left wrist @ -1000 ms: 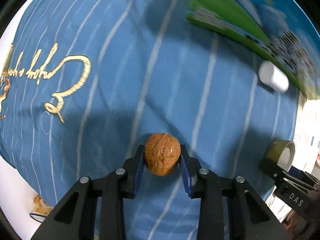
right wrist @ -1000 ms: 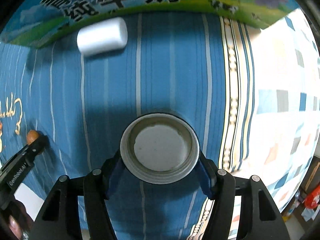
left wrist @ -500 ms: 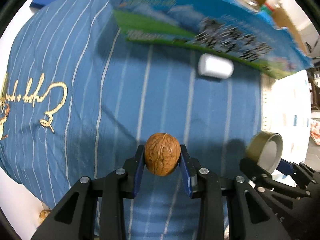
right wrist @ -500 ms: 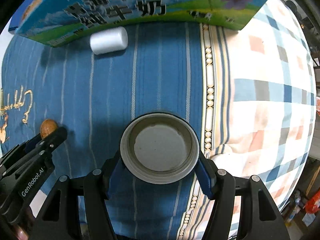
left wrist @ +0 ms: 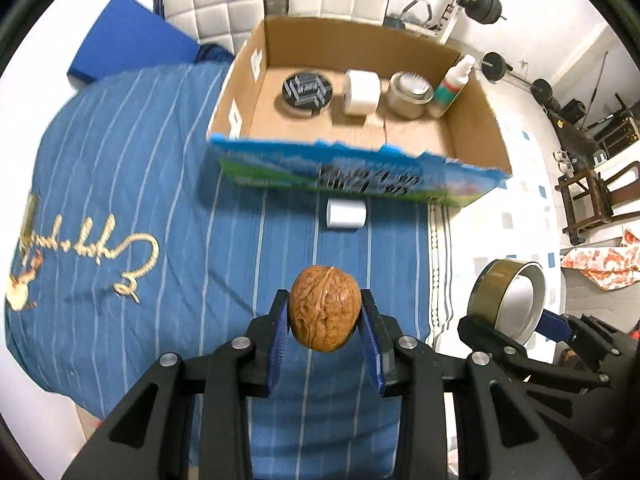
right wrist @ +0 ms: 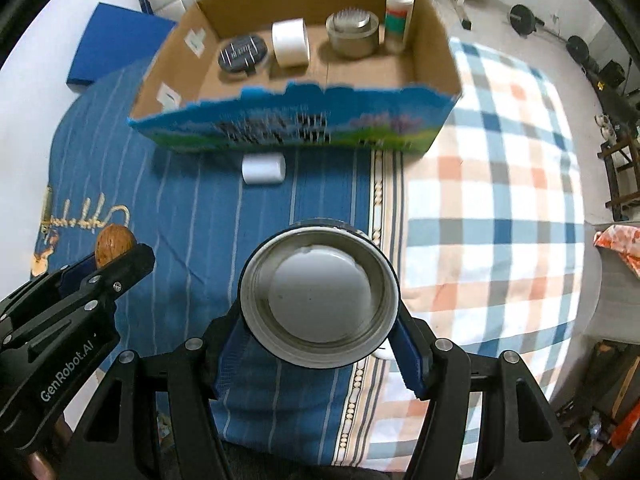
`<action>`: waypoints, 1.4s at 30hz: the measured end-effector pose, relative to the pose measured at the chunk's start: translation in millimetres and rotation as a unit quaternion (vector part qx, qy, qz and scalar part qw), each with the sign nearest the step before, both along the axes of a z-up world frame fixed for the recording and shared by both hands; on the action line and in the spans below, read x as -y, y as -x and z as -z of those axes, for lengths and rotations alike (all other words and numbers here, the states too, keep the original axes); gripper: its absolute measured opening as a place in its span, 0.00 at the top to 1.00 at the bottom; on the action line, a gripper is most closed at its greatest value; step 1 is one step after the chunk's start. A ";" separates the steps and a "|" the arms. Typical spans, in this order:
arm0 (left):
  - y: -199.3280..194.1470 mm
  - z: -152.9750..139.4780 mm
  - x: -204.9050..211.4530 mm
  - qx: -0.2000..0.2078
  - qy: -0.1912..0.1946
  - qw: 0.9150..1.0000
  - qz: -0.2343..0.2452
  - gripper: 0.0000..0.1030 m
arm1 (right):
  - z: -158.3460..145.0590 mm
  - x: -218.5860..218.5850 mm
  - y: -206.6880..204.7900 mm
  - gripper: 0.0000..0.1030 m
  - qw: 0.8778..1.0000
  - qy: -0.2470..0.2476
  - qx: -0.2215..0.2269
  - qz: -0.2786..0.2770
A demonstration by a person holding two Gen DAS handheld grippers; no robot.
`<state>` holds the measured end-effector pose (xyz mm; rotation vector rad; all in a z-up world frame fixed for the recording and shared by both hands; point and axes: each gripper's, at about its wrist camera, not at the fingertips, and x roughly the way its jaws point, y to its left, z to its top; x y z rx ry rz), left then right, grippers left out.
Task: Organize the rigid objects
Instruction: 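Carry the walnut and white lid into the box and release both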
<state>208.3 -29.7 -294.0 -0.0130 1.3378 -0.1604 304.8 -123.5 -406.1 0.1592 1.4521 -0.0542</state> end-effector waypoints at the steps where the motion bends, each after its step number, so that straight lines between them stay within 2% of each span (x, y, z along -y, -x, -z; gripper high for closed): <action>1: -0.3 -5.5 1.5 0.007 -0.002 1.000 0.003 0.70 | -7.6 2.0 0.0 0.35 1.000 0.000 0.006 0.001; 6: -10.4 -25.8 -2.6 0.037 -0.006 0.999 0.006 0.70 | -16.2 -4.9 -11.1 0.35 1.000 -0.005 0.025 0.002; 15: -40.0 -48.0 2.7 0.062 0.008 0.998 0.008 0.70 | -46.2 -5.9 -34.7 0.35 0.998 -0.032 0.053 0.000; 23: -104.2 -43.6 4.7 0.048 0.024 0.999 0.003 0.70 | -51.7 12.7 -92.3 0.35 0.997 -0.039 0.069 0.016; 27: -145.1 -24.4 4.5 0.019 0.029 0.999 0.004 0.70 | -34.3 19.8 -130.9 0.35 0.998 -0.036 0.058 0.018; 32: -186.8 21.7 4.4 -0.037 0.019 0.999 0.003 0.70 | 6.3 25.3 -181.4 0.35 0.999 -0.032 0.025 0.022; 38: -226.2 87.4 8.3 -0.122 0.017 0.992 0.003 0.70 | 64.5 25.4 -231.0 0.35 0.999 -0.028 -0.031 0.016; 42: -243.6 119.6 12.4 -0.160 0.002 0.987 0.006 0.70 | 97.4 26.1 -250.4 0.35 0.998 -0.022 -0.064 0.017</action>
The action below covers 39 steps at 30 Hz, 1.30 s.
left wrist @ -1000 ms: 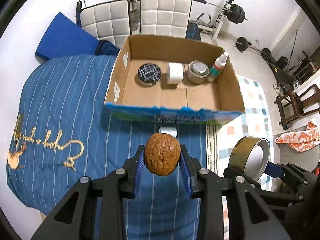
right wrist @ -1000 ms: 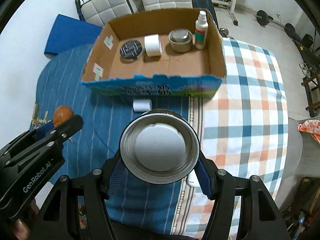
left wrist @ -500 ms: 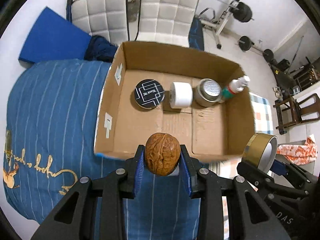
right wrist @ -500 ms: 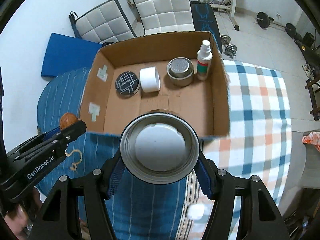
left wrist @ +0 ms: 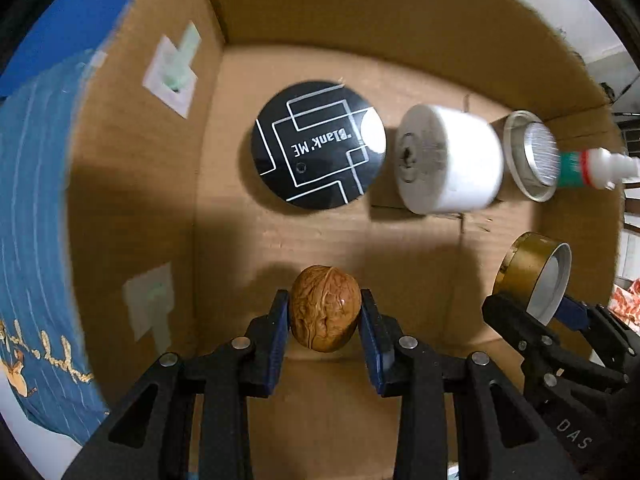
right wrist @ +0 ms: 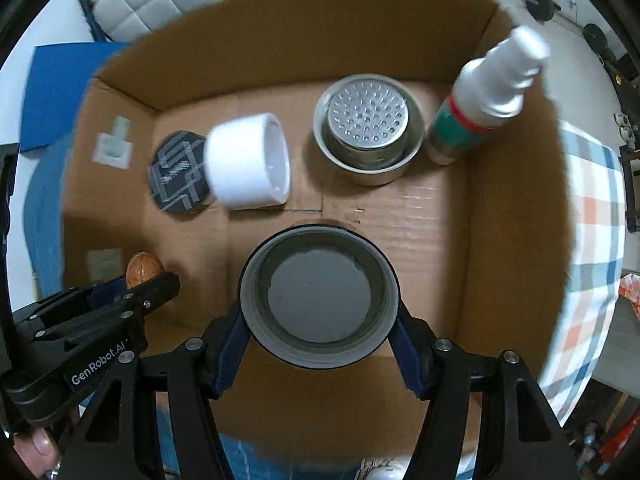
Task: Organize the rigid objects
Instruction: 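Carry the walnut and white lid into the box and release both, then withdraw both tools from the box toward the bed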
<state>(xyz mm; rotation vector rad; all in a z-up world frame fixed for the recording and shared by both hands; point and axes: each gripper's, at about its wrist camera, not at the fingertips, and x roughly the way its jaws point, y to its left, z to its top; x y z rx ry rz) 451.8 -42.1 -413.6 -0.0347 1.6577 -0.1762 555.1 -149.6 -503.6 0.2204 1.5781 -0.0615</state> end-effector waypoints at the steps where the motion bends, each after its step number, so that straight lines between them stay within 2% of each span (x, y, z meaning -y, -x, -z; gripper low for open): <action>1: -3.2 7.5 0.6 -0.009 -0.002 1.000 0.000 0.70 | 6.5 -0.3 -2.7 0.35 1.000 0.000 -0.007 -0.001; 6: -9.6 32.5 3.8 -0.041 -0.007 0.999 0.006 0.70 | 34.3 1.1 -13.4 0.35 0.999 0.008 -0.038 -0.001; 11: -11.3 42.8 4.7 -0.057 -0.018 0.998 0.012 0.70 | 53.2 4.6 -19.0 0.35 0.998 0.009 -0.064 0.000; 19: -16.5 43.4 5.9 -0.080 -0.020 0.996 0.020 0.56 | 66.3 2.5 -24.5 0.34 0.996 0.015 -0.086 -0.010; 21: -18.9 42.7 6.4 -0.084 -0.025 0.996 0.018 0.54 | 66.0 2.2 -26.1 0.32 0.996 0.014 -0.089 -0.010; 23: -17.5 39.4 4.2 -0.085 -0.022 0.996 0.011 0.52 | 62.3 3.1 -31.5 0.23 0.996 0.015 -0.087 -0.009; 27: -18.9 20.6 5.6 -0.071 -0.018 0.997 0.002 0.42 | 48.7 7.6 -34.6 0.20 0.997 0.012 -0.078 -0.006; 31: -12.1 -2.9 2.7 -0.043 -0.018 0.999 0.002 0.38 | 35.2 7.2 -30.1 0.15 0.998 0.016 -0.067 -0.008; 32: -10.3 -8.4 1.5 -0.037 -0.019 0.999 0.002 0.35 | 30.3 5.8 -27.2 0.14 0.998 0.016 -0.063 -0.009; 35: -1.4 -31.2 -1.3 -0.005 -0.027 1.000 -0.004 0.13 | 15.3 6.6 -19.2 0.07 0.998 0.024 -0.050 -0.012; 39: 13.9 -61.4 -8.6 0.045 -0.044 0.998 -0.016 0.08 | -4.4 3.6 -3.2 0.02 0.999 0.022 -0.030 -0.007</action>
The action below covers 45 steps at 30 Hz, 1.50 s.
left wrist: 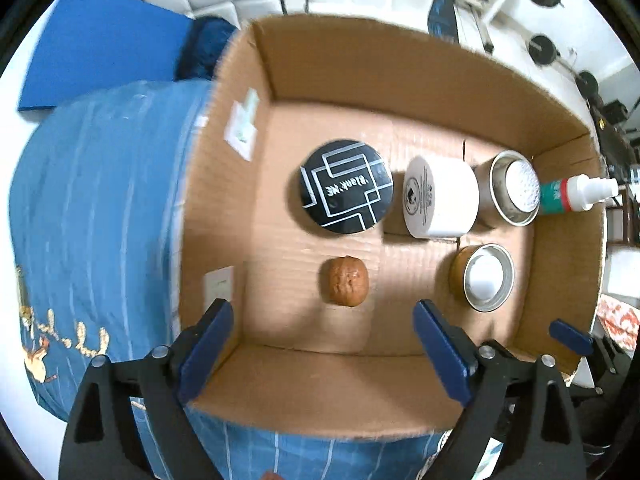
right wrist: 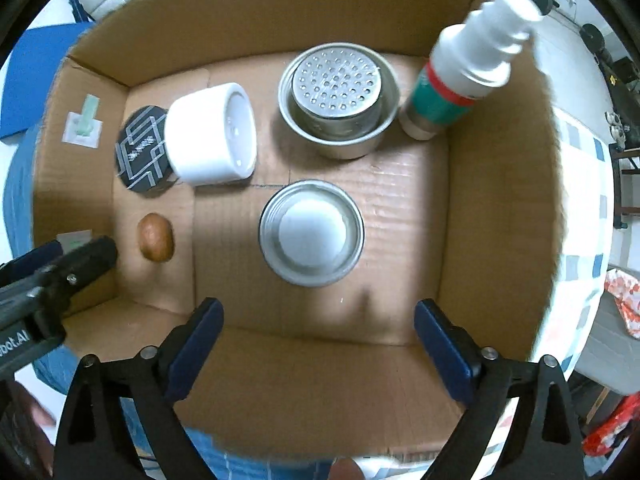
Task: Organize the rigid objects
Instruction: 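Withdraw both tools from the box toward the bed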
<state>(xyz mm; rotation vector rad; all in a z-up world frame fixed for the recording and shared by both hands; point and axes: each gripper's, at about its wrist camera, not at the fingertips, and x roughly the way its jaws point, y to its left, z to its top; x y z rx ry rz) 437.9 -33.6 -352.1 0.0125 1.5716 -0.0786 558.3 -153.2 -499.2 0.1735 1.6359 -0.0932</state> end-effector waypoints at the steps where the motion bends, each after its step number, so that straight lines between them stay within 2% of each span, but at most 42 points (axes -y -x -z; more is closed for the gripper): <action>1: 5.9 -9.1 -2.9 0.015 -0.004 1.000 -0.005 0.05 | -4.0 1.5 3.7 0.00 1.000 -0.002 0.004 0.003; 2: 9.9 -15.6 -5.9 0.022 -0.004 1.000 -0.008 0.01 | -8.8 2.3 8.6 0.00 1.000 -0.002 0.009 0.006; 8: 40.7 -37.4 -11.2 0.056 0.016 0.998 -0.015 0.01 | -42.8 -3.7 36.7 0.00 0.999 0.012 0.043 0.002; 14: 65.3 -54.8 -4.2 0.095 0.005 0.995 -0.006 0.01 | -72.9 -12.6 76.4 0.00 0.996 0.025 0.084 -0.007; 26: 121.1 -118.8 -9.1 0.176 0.014 0.984 0.008 0.01 | -149.9 -28.6 139.2 0.00 0.986 0.031 0.163 -0.012; 32: 145.6 -133.5 -9.9 0.192 0.021 0.981 0.011 0.01 | -163.9 -24.9 165.8 0.00 0.984 0.022 0.176 -0.002; 36: 166.1 -116.4 -8.0 0.175 0.014 0.984 0.014 0.01 | -134.5 -7.8 195.8 0.00 0.990 0.027 0.137 0.015; 41: 192.4 -64.7 -4.4 0.110 0.007 0.994 0.013 0.01 | -53.3 23.6 238.5 0.00 0.997 0.033 0.040 0.058; 45: 209.1 -25.2 3.6 0.066 -0.006 0.998 0.020 0.01 | 10.2 39.1 264.3 0.00 0.995 0.011 -0.028 0.100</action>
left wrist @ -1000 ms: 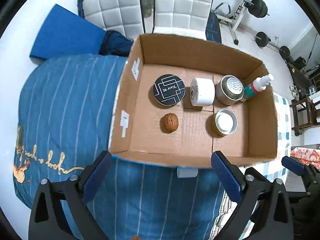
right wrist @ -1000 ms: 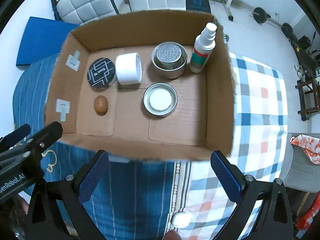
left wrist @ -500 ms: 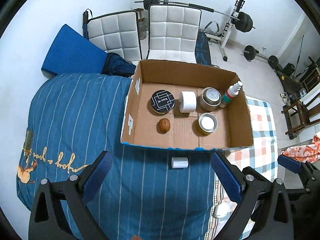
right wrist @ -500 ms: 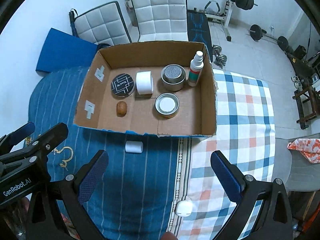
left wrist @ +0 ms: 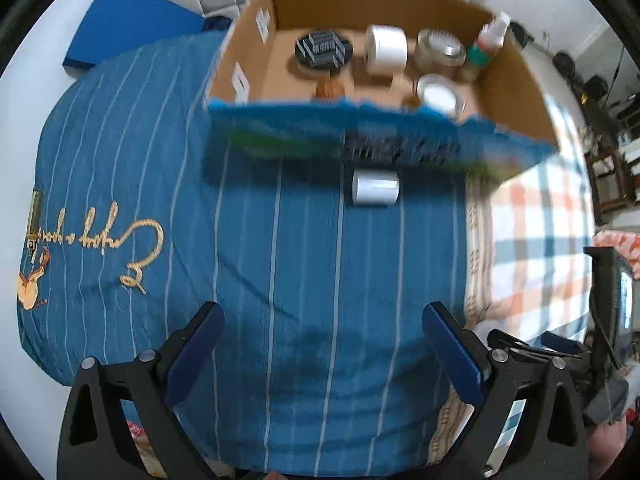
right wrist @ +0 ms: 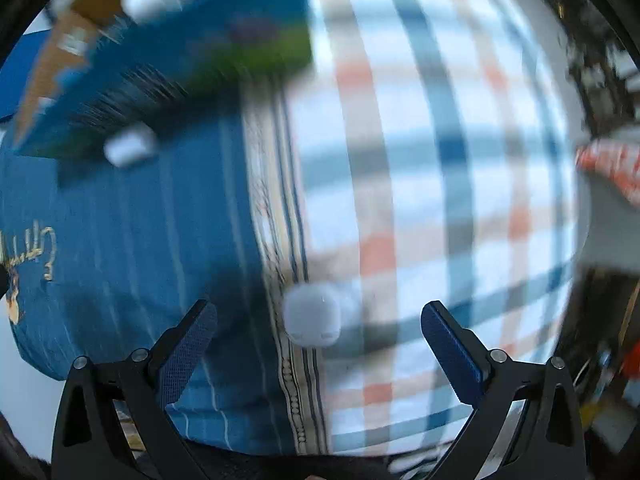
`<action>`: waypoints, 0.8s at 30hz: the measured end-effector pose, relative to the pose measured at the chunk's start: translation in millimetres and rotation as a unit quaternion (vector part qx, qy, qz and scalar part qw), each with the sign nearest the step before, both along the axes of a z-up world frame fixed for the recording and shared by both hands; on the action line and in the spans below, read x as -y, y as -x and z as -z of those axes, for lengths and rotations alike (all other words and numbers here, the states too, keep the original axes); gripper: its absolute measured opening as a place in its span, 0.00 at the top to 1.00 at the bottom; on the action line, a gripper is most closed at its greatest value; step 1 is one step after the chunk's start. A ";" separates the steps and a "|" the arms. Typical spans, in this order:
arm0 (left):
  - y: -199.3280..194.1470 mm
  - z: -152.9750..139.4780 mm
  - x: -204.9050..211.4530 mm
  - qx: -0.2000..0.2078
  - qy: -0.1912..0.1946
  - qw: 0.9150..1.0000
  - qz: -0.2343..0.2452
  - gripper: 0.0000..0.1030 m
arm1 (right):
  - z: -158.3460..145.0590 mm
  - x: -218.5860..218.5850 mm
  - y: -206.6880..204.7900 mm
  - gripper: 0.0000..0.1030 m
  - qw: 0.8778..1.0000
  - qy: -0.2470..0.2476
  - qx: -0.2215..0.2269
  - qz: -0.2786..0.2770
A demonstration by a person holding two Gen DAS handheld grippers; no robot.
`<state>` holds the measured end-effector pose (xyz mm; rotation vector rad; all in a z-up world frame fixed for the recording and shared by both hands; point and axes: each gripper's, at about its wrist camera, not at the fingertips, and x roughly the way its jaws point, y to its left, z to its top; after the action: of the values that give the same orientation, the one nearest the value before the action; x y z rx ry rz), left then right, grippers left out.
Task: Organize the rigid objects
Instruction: 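Withdraw both tools from the box toward the bed, then grasp the white cylinder with the left tool while the right tool grasps the white oval case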
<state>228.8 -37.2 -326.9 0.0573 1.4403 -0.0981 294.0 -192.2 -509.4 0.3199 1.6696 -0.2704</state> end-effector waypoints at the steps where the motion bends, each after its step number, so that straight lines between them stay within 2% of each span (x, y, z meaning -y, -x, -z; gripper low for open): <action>1: 2.6 6.8 2.6 -0.005 -0.006 1.000 0.003 0.01 | 13.0 2.5 5.2 0.00 1.000 -0.009 -0.014 0.012; 4: 9.0 26.1 8.4 -0.027 -0.018 0.999 0.010 0.01 | 45.9 7.1 16.6 0.08 0.997 -0.037 -0.042 0.045; 6: 10.4 32.5 9.6 -0.036 -0.018 0.999 0.010 0.01 | 58.3 5.6 18.6 0.24 0.997 -0.034 -0.051 0.047; 8: 10.1 37.9 11.2 -0.043 -0.021 0.999 0.010 0.01 | 66.2 0.8 18.3 0.50 0.997 -0.028 -0.060 0.037; 13: -6.6 51.9 16.9 -0.052 -0.020 0.998 -0.001 0.01 | 56.8 -5.8 7.7 0.51 0.999 -0.018 -0.047 0.018; 18: -40.2 72.6 21.9 -0.060 -0.012 0.998 -0.026 0.01 | 38.6 6.0 -24.5 0.51 1.000 -0.009 -0.015 0.021; 24: -80.0 97.1 25.9 -0.072 0.002 0.996 -0.046 0.01 | 31.9 22.8 -58.0 0.52 1.000 0.004 0.000 0.027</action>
<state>308.7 -63.1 -424.0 -0.0192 1.5835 -0.0301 352.1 -215.0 -541.2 0.3590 1.6607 -0.3176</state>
